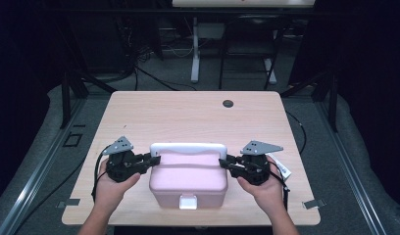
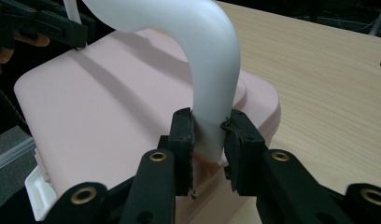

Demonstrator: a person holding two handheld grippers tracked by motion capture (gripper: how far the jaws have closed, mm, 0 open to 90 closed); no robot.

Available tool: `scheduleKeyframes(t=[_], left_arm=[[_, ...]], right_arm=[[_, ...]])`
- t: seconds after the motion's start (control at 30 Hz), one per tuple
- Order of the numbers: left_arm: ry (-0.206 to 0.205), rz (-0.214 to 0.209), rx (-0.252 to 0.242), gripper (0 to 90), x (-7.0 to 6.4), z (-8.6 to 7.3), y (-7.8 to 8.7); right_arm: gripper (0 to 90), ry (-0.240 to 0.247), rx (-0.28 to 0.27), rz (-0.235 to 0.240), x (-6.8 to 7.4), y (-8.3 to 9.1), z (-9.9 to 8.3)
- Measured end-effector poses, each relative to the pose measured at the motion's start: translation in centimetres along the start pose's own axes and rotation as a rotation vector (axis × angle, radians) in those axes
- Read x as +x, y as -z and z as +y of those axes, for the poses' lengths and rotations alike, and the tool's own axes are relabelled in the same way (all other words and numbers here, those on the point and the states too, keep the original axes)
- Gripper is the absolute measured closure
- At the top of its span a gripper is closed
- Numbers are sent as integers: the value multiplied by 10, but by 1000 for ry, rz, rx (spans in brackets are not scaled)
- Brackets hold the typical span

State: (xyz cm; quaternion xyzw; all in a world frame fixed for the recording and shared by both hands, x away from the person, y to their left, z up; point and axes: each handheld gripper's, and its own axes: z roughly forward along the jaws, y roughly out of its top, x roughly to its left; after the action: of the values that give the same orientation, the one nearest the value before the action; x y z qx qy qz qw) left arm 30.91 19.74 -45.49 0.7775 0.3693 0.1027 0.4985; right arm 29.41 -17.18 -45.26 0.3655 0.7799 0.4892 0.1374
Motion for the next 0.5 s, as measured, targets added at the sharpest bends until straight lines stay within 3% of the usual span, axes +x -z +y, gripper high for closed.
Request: scheduleKeyframes(t=[0.5], left_arm=[[-15, 6, 29, 737, -3, 1, 4]], right_arm=[[739, -1, 22, 11, 3, 3, 1]])
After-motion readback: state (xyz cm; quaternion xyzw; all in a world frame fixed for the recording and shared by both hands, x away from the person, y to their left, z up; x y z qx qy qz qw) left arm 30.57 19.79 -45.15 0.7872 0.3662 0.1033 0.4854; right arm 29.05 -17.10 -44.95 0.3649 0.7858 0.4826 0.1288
